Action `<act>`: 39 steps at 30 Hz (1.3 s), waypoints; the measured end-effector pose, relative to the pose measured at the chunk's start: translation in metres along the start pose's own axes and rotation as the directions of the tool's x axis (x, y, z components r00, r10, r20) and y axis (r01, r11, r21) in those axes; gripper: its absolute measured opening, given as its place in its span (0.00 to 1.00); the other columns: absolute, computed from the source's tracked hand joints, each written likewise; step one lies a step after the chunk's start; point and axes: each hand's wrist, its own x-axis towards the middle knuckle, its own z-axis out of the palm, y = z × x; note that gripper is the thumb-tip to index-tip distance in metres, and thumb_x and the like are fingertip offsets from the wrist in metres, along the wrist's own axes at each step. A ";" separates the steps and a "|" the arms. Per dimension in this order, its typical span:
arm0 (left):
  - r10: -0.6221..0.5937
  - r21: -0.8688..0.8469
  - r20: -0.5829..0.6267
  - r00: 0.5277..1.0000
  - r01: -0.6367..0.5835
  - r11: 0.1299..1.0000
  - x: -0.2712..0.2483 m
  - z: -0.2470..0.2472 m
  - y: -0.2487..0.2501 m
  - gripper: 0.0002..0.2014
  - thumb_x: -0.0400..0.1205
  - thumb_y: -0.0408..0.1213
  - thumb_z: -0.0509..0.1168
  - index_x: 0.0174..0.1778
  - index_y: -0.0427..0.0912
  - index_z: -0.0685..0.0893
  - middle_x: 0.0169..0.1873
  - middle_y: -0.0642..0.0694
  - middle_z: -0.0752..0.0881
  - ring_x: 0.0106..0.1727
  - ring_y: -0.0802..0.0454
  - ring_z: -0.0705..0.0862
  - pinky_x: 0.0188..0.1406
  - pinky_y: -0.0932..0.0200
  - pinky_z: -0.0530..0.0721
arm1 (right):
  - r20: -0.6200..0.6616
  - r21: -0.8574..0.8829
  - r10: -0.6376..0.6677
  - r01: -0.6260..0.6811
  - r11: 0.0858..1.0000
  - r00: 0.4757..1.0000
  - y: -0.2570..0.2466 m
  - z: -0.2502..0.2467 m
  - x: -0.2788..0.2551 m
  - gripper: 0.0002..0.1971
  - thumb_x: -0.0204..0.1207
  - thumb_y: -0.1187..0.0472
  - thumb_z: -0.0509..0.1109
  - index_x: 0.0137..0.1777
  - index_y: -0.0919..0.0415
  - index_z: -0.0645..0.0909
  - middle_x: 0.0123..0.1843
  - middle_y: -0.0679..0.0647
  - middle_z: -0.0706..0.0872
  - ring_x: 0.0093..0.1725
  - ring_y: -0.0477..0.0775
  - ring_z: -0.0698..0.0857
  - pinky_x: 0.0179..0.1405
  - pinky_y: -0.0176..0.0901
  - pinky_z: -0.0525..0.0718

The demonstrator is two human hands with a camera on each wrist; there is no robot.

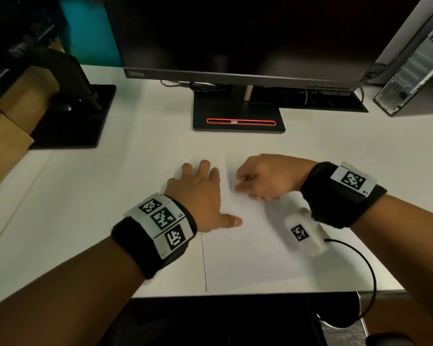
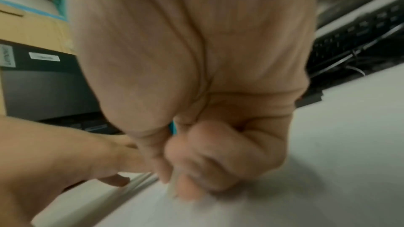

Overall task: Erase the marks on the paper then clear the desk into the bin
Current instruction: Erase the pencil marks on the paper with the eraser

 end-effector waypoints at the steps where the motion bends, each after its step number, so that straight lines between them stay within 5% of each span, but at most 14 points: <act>1: -0.001 0.004 -0.001 1.000 0.001 1.000 0.000 0.000 0.000 0.57 0.71 0.80 0.61 0.86 0.44 0.54 0.83 0.47 0.54 0.82 0.38 0.58 0.69 0.40 0.77 | 0.000 0.003 0.014 -0.014 1.000 1.000 0.002 -0.002 0.000 0.18 0.85 0.50 0.65 0.36 0.59 0.81 0.36 0.57 0.91 0.25 0.50 0.82 0.31 0.42 0.82; 6: -0.008 0.032 -0.006 1.000 0.008 0.999 -0.002 0.001 0.000 0.58 0.71 0.80 0.58 0.86 0.41 0.54 0.83 0.49 0.55 0.81 0.39 0.59 0.64 0.43 0.79 | -0.156 -0.070 0.105 -0.117 0.991 0.982 0.020 -0.017 0.004 0.18 0.82 0.49 0.65 0.33 0.59 0.80 0.34 0.56 0.88 0.34 0.57 0.87 0.39 0.51 0.87; 11: -0.013 0.054 0.009 1.000 0.012 0.998 -0.002 0.001 0.001 0.59 0.72 0.81 0.57 0.88 0.41 0.49 0.85 0.49 0.51 0.83 0.38 0.56 0.67 0.42 0.79 | 0.022 -0.002 0.002 -0.002 1.000 1.000 -0.001 -0.002 0.001 0.18 0.83 0.50 0.66 0.35 0.60 0.81 0.31 0.53 0.87 0.25 0.51 0.80 0.33 0.44 0.82; 17: -0.013 0.064 0.018 1.000 0.012 0.998 -0.002 0.000 0.001 0.59 0.73 0.80 0.57 0.88 0.40 0.48 0.85 0.48 0.50 0.84 0.38 0.54 0.68 0.41 0.78 | -0.132 -0.101 0.055 -0.069 0.992 0.990 0.010 -0.014 0.008 0.20 0.83 0.48 0.64 0.32 0.58 0.77 0.34 0.56 0.87 0.36 0.59 0.85 0.35 0.48 0.81; 21: -0.020 0.061 0.040 0.999 0.018 0.998 -0.003 0.000 0.002 0.59 0.74 0.79 0.56 0.89 0.41 0.45 0.86 0.48 0.48 0.85 0.37 0.51 0.71 0.41 0.76 | -0.013 0.010 -0.043 0.043 0.999 0.999 -0.017 0.005 0.012 0.19 0.84 0.49 0.66 0.36 0.61 0.82 0.35 0.61 0.89 0.29 0.54 0.81 0.36 0.50 0.84; 28: -0.041 0.080 0.059 0.997 0.036 0.996 -0.006 0.002 0.005 0.59 0.75 0.79 0.53 0.89 0.39 0.41 0.87 0.48 0.42 0.87 0.35 0.46 0.74 0.36 0.73 | -0.114 -0.009 0.121 -0.123 0.992 0.986 0.016 -0.019 0.009 0.19 0.83 0.49 0.66 0.32 0.59 0.81 0.29 0.54 0.85 0.26 0.53 0.80 0.32 0.44 0.81; 34: -0.041 0.073 0.083 0.996 0.035 0.997 -0.006 0.000 0.006 0.57 0.77 0.78 0.52 0.89 0.40 0.40 0.88 0.48 0.39 0.88 0.35 0.43 0.76 0.36 0.71 | -0.045 0.016 -0.038 0.039 0.999 0.998 -0.017 0.004 0.014 0.20 0.84 0.49 0.65 0.33 0.59 0.79 0.30 0.53 0.84 0.27 0.51 0.78 0.33 0.45 0.80; 39: -0.059 0.083 0.097 0.994 0.051 0.995 -0.007 0.000 0.007 0.57 0.77 0.78 0.50 0.89 0.41 0.37 0.88 0.50 0.37 0.87 0.34 0.42 0.75 0.33 0.72 | -0.078 0.021 0.106 -0.105 0.994 0.991 0.007 -0.013 0.011 0.19 0.84 0.49 0.66 0.35 0.61 0.83 0.31 0.56 0.86 0.27 0.53 0.80 0.32 0.43 0.81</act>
